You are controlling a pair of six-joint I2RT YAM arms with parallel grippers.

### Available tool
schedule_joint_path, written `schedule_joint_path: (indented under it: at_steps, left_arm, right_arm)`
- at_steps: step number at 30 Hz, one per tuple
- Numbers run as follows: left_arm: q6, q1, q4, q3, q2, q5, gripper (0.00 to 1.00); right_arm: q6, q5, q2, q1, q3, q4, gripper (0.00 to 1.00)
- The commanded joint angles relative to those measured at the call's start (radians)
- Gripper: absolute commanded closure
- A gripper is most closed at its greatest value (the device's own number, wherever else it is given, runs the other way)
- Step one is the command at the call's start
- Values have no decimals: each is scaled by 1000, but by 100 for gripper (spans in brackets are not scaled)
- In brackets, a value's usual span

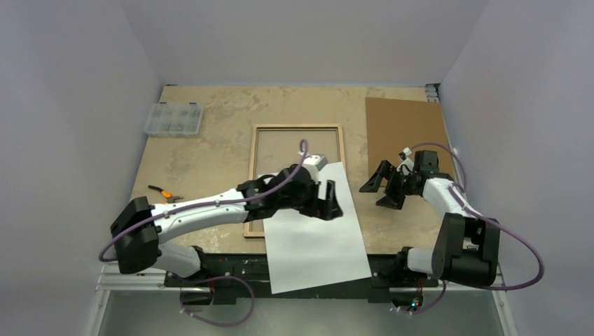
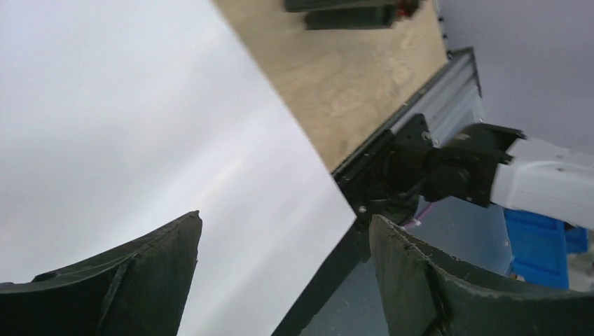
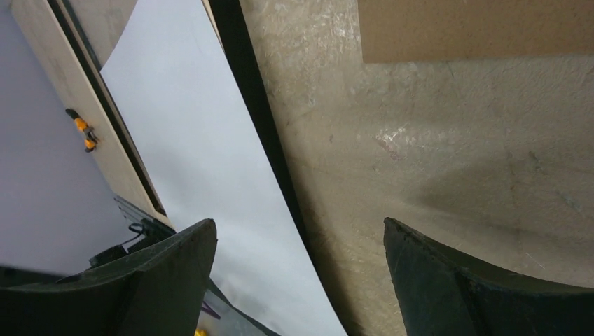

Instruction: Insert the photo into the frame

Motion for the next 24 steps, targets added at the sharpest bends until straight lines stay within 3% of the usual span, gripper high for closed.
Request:
schedule_joint_path:
  at_steps: [1,6,10,15,24]
  left_arm:
    - [-149,124,46,-234,-151,25,14]
    - [-263,272,-198,-450,-344,-51,15]
    - [-321,311,-311,-557,-413,-97,15]
    - [-354,312,-297,-602,-376,-78,16]
    - [-310,312,-292,-539,-286,-73,18]
  right_arm:
    - [0,-94,40,11,-42,57,15]
    - [2,-131,81,38,-71,85,20]
    - [20,-126,103,82,-82,107,22]
    - [27,-135,125,118,-110,127,27]
    - [54,-261,67,135,-135,126,41]
